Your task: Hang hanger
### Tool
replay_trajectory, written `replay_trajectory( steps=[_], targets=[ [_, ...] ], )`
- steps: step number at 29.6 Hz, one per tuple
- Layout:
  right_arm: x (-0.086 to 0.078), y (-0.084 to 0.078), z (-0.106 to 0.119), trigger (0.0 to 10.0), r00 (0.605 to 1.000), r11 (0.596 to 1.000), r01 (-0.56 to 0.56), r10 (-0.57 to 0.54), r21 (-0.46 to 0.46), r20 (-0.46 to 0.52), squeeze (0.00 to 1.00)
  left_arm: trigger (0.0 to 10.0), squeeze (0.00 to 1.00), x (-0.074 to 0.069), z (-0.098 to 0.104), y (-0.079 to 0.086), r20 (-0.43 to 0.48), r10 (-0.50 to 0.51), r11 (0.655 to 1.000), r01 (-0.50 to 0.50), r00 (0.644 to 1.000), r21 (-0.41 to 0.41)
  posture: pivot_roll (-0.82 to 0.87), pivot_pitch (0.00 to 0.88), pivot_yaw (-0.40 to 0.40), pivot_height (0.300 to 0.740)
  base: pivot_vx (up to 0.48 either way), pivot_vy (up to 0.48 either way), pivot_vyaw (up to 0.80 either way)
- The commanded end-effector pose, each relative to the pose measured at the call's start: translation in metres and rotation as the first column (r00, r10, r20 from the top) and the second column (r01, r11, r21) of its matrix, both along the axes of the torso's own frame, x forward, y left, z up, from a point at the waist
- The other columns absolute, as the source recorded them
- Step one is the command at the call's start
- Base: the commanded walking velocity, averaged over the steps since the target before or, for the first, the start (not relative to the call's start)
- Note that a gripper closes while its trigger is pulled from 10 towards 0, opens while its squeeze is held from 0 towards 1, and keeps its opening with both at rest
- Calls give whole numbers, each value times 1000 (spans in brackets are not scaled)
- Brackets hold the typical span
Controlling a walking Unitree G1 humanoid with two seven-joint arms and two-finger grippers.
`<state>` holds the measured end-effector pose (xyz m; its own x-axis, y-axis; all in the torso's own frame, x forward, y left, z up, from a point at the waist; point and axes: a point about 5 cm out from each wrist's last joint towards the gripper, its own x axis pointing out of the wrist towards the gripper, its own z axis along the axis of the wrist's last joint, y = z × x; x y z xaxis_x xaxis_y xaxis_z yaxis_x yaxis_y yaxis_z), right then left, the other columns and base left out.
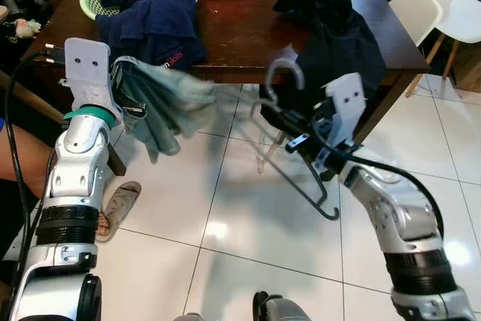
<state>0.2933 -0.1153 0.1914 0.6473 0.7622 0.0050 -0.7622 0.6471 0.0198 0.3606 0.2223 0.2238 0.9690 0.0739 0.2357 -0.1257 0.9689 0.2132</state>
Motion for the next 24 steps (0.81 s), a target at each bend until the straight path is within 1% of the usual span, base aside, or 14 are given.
replay_trajectory(
  steps=[1, 2, 4, 8, 12, 13, 15, 18, 19, 20, 21, 22, 23, 24],
  targets=[
    [-8, 8, 0, 10000, 996, 997, -83, 83, 7, -16, 0, 10000, 0, 1, 1, -2, 7, -5, 999, 5, 1000, 36, -12, 87, 42, 740, 0, 0, 0],
    [-8, 8, 0, 10000, 996, 997, -83, 83, 7, -16, 0, 10000, 0, 1, 1, -2, 7, -5, 999, 5, 1000, 36, -12, 87, 42, 740, 0, 0, 0],
    [-14, 17, -4, 10000, 987, 990, -138, 140, 34, -72, 0, 10000, 0, 2, -1, -7, 12, -19, 994, 18, 1000, 107, -13, 87, 42, 740, 0, 0, 0],
    [-11, 25, -9, 10000, 986, 990, -141, 140, 4, -89, 0, 10000, 0, 2, -1, -15, 17, -46, 989, 43, 999, 142, -11, 83, 38, 740, 0, 0, 0],
    [-4, 28, -10, 10000, 992, 994, -110, 107, -30, -67, 0, 10000, 0, 3, 2, -22, 24, -75, 992, 72, 997, 102, -8, 83, 36, 740, 0, 0, 0],
    [1, 28, -9, 10000, 996, 996, -77, 75, -36, -55, 0, 10000, 0, 2, 5, -26, 26, -104, 993, 103, 994, 56, -3, 81, 35, 740, 0, 0, 0],
    [1, 28, -9, 10000, 996, 996, -77, 75, -36, -55, 0, 10000, 0, 2, 5, -26, 26, -104, 993, 103, 994, 56, -3, 81, 35, 740, 0, 0, 0],
    [7, 27, -8, 10000, 998, 998, -33, 31, -46, -52, 0, 10000, 0, 1, 10, -33, 33, -153, 988, 153, 988, 14, 0, 81, 35, 740, 0, 0, 0],
    [10, 29, -9, 10000, 1000, 996, -3, 1, -85, -26, 0, 10000, 0, 0, 11, -41, 34, -199, 979, 200, 979, -31, 2, 84, 38, 740, 0, 0, 0],
    [10, 29, -9, 10000, 1000, 996, -3, 1, -85, -26, 0, 10000, 0, 0, 11, -41, 34, -199, 979, 200, 979, -31, 2, 84, 38, 740, 0, 0, 0],
    [10, 32, -10, 10000, 1000, 994, 2, -3, -106, -10, 0, 10000, 0, -1, 12, -48, 36, -236, 969, 238, 971, -66, 1, 85, 39, 740, 0, 0, 0],
    [10, 32, -10, 10000, 1000, 994, 2, -3, -106, -10, 0, 10000, 0, -1, 12, -48, 36, -236, 969, 238, 971, -66, 1, 85, 39, 740, 0, 0, 0],
    [11, 35, -10, 10000, 1000, 990, 24, -22, -139, 20, 0, 10000, 0, -2, 11, -54, 36, -264, 957, 266, 964, -112, 0, 85, 40, 740, 0, 0, 0],
    [11, 35, -10, 10000, 1000, 990, 24, -22, -139, 20, 0, 10000, 0, -2, 11, -54, 36, -264, 957, 266, 964, -112, 0, 85, 40, 740, 0, 0, 0]
  ],
)
